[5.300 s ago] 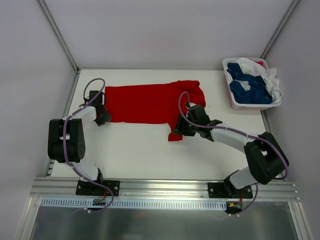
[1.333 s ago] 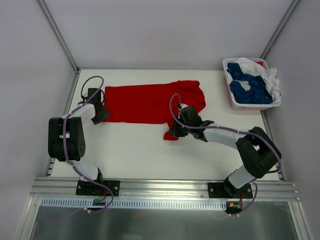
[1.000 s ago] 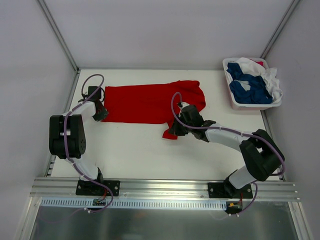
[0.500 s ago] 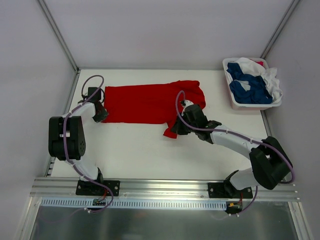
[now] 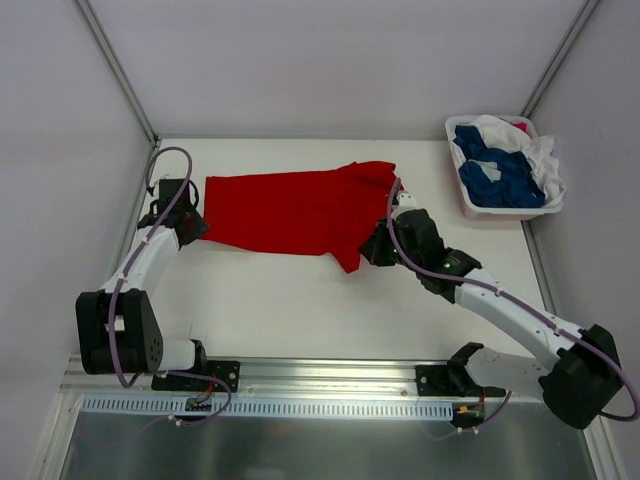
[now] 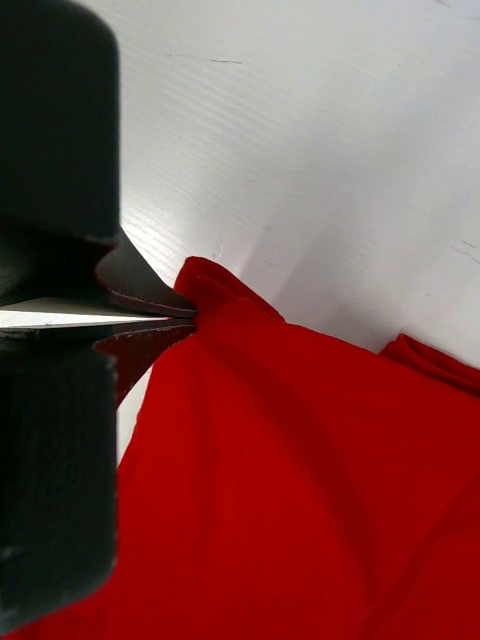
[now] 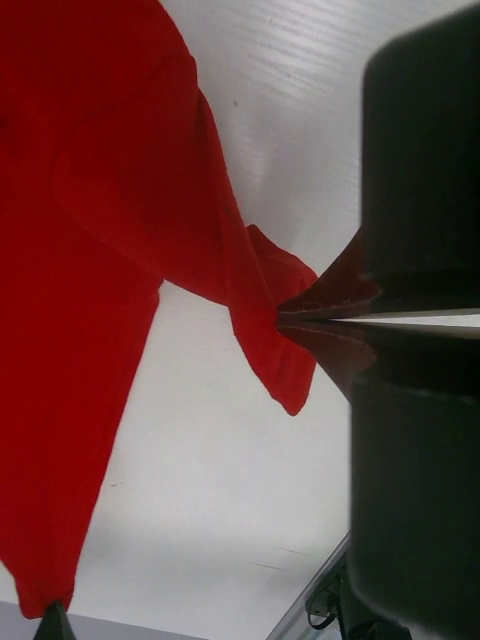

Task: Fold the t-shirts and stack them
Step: Grap the side of the flattened tshirt closest away from the robot with both arms

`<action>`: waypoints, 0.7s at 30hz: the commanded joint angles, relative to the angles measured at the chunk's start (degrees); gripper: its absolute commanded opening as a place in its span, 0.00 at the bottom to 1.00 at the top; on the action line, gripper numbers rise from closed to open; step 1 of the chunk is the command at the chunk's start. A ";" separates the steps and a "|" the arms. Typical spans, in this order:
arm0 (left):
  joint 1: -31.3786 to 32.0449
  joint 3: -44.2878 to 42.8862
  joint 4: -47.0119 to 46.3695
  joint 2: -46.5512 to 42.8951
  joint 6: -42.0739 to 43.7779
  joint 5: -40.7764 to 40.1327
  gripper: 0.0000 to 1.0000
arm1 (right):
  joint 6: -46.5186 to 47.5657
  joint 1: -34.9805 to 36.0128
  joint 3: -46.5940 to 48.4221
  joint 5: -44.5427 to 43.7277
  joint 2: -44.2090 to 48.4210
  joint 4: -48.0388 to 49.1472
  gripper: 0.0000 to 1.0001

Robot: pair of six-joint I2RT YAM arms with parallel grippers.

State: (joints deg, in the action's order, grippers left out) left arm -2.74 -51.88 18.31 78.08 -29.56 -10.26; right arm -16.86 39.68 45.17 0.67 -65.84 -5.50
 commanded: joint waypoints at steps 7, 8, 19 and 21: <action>-0.60 0.29 4.02 -8.03 -1.90 0.86 0.00 | -0.36 -0.92 -3.24 -12.43 15.64 -7.06 0.00; -0.68 0.20 4.28 -9.17 -1.99 0.86 0.00 | -0.28 -1.10 -3.50 -14.27 16.62 -7.51 0.00; -0.68 2.13 5.95 -14.97 -2.17 1.47 0.00 | -0.54 -1.54 -7.11 -18.59 23.12 -8.83 0.00; -0.68 2.39 6.57 -16.56 -2.43 1.65 0.00 | -0.45 -1.54 -7.02 -19.74 24.70 -9.44 0.00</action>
State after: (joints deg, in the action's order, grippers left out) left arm -2.74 -50.09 23.46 64.60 -30.92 -9.37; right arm -16.99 38.44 37.71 -15.81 -44.07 -14.39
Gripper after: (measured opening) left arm 0.007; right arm 0.008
